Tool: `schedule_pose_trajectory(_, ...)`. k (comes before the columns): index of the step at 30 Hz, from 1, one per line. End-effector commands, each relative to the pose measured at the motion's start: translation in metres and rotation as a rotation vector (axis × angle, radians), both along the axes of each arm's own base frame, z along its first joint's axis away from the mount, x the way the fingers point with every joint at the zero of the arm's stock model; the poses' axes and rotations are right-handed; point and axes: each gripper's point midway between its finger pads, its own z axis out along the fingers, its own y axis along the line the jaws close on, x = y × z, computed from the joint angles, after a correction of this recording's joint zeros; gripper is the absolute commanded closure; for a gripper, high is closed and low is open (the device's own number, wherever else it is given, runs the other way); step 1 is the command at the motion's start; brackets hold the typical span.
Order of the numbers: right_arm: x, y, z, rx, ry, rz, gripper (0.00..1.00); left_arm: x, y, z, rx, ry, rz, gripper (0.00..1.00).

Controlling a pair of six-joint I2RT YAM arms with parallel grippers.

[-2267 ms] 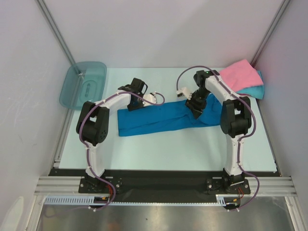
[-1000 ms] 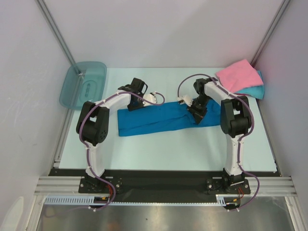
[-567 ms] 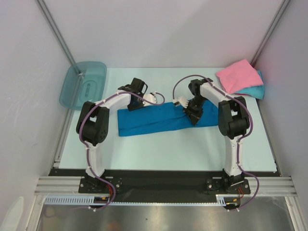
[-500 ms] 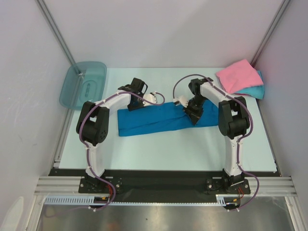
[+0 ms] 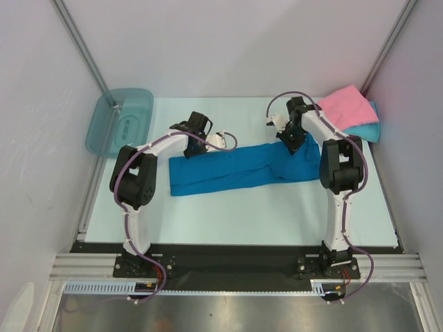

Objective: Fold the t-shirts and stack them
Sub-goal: Fold the tshirt

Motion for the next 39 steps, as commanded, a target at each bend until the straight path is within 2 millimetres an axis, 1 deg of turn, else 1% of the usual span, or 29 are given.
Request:
schedule_pose_trajectory(1, 0.04, -0.021, -0.012, -0.063, -0.092, -0.108, 1.0, 0.004, -0.011, 0.023, -0.043, -0.054, -0.027, 0.82)
schedule_pose_trajectory(2, 0.044, -0.022, -0.013, -0.062, -0.1, -0.114, 1.0, 0.004, -0.011, 0.022, -0.043, -0.052, -0.025, 1.0)
schedule_pose_trajectory(3, 0.054, -0.022, -0.006, -0.057, -0.128, -0.12, 1.0, 0.003, -0.011, 0.021, -0.044, -0.047, -0.023, 1.0)
schedule_pose_trajectory(4, 0.058, -0.024, -0.012, -0.066, -0.127, -0.126, 1.0, 0.002, -0.01, 0.019, -0.043, -0.043, -0.022, 1.0)
schedule_pose_trajectory(7, 0.072, -0.026, -0.008, -0.073, -0.161, -0.136, 1.0, -0.001, -0.009, 0.015, -0.037, -0.034, -0.019, 1.0)
schedule_pose_trajectory(9, 0.075, -0.032, -0.01, -0.093, -0.166, -0.146, 1.0, -0.004, -0.008, 0.011, -0.032, -0.023, -0.018, 1.0)
schedule_pose_trajectory(11, 0.077, -0.035, -0.008, -0.099, -0.175, -0.147, 1.0, -0.006, -0.007, 0.01, -0.029, -0.017, -0.019, 1.0)
schedule_pose_trajectory(13, 0.078, -0.039, -0.003, -0.092, -0.182, -0.156, 1.0, -0.009, -0.004, 0.005, -0.015, -0.005, -0.022, 1.0)
schedule_pose_trajectory(15, 0.079, -0.045, 0.007, -0.091, -0.2, -0.167, 1.0, -0.013, 0.0, -0.002, 0.009, 0.01, -0.027, 1.0)
schedule_pose_trajectory(18, 0.082, -0.053, 0.016, -0.105, -0.223, -0.168, 1.0, -0.017, 0.007, -0.013, 0.046, 0.032, -0.029, 1.0)
schedule_pose_trajectory(21, 0.087, -0.062, 0.025, -0.122, -0.251, -0.175, 1.0, -0.019, 0.011, -0.02, 0.068, 0.04, -0.029, 1.0)
schedule_pose_trajectory(24, 0.097, -0.072, 0.036, -0.129, -0.291, -0.201, 1.0, -0.019, 0.012, -0.026, 0.077, 0.048, -0.024, 1.0)
schedule_pose_trajectory(27, 0.105, -0.08, 0.038, -0.136, -0.319, -0.227, 1.0, -0.019, 0.015, -0.035, 0.097, 0.064, -0.017, 1.0)
schedule_pose_trajectory(28, 0.107, -0.082, 0.032, -0.141, -0.315, -0.231, 1.0, -0.019, 0.015, -0.037, 0.099, 0.068, -0.015, 1.0)
schedule_pose_trajectory(29, 0.108, -0.084, 0.03, -0.146, -0.314, -0.235, 1.0, -0.02, 0.016, -0.039, 0.104, 0.071, -0.016, 1.0)
schedule_pose_trajectory(32, 0.112, -0.084, 0.018, -0.155, -0.311, -0.232, 1.0, -0.019, 0.018, -0.041, 0.116, 0.073, -0.012, 1.0)
schedule_pose_trajectory(34, 0.119, -0.084, 0.017, -0.155, -0.329, -0.225, 1.0, -0.019, 0.018, -0.042, 0.119, 0.075, -0.011, 1.0)
schedule_pose_trajectory(35, 0.121, -0.085, 0.011, -0.159, -0.325, -0.226, 1.0, -0.019, 0.018, -0.042, 0.119, 0.073, -0.011, 1.0)
schedule_pose_trajectory(39, 0.13, -0.088, 0.007, -0.174, -0.339, -0.231, 1.0, -0.019, 0.02, -0.041, 0.124, 0.072, -0.004, 1.0)
